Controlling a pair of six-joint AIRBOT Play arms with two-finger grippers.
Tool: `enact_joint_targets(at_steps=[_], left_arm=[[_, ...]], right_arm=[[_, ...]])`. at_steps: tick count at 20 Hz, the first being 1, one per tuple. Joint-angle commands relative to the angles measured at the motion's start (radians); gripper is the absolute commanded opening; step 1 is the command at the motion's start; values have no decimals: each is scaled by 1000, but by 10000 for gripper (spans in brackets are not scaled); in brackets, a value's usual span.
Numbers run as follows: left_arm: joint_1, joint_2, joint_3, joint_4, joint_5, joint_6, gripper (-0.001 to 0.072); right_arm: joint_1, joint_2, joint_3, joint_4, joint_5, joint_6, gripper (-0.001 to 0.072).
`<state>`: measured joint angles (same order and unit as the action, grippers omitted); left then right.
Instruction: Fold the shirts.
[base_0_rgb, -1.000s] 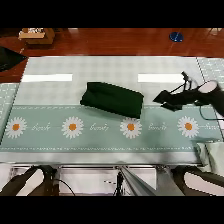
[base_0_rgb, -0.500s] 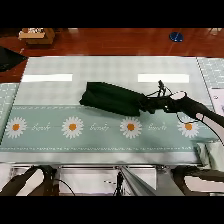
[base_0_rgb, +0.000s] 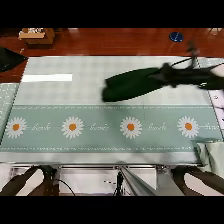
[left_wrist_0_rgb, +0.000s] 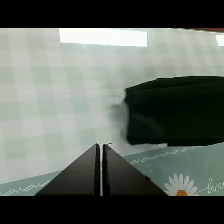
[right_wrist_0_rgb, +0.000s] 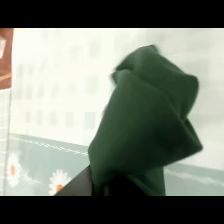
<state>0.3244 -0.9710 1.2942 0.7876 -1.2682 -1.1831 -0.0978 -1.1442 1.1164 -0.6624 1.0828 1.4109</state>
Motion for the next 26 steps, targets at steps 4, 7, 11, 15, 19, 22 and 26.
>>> enact_joint_targets(at_steps=[4, 7, 11, 15, 19, 22, 26], left_arm=[[-1, -21, 0, -1, 0, 1, 60], [-1, -43, 0, -1, 3, 1, 60], [-1, -86, 0, -1, 3, 2, 60], [0, -147, 0, 0, 12, 38, 60], [-1, -220, 0, -1, 63, 45, 60], [0, -254, 0, -1, 137, 46, 59], [16, -259, 0, -1, 182, 84, 59]], right_arm=[[-380, 345, 156, -491, 446, 248, 24], [-559, 407, 157, -809, 645, 172, 24], [-680, 408, 157, -1107, 774, 145, 23], [-742, 411, 155, -1299, 775, 152, 23], [-849, 414, 122, -1363, 775, 145, 23], [-944, 458, 23, -1371, 774, 125, 23], [-1040, 541, -171, -1476, 752, 113, 24]])
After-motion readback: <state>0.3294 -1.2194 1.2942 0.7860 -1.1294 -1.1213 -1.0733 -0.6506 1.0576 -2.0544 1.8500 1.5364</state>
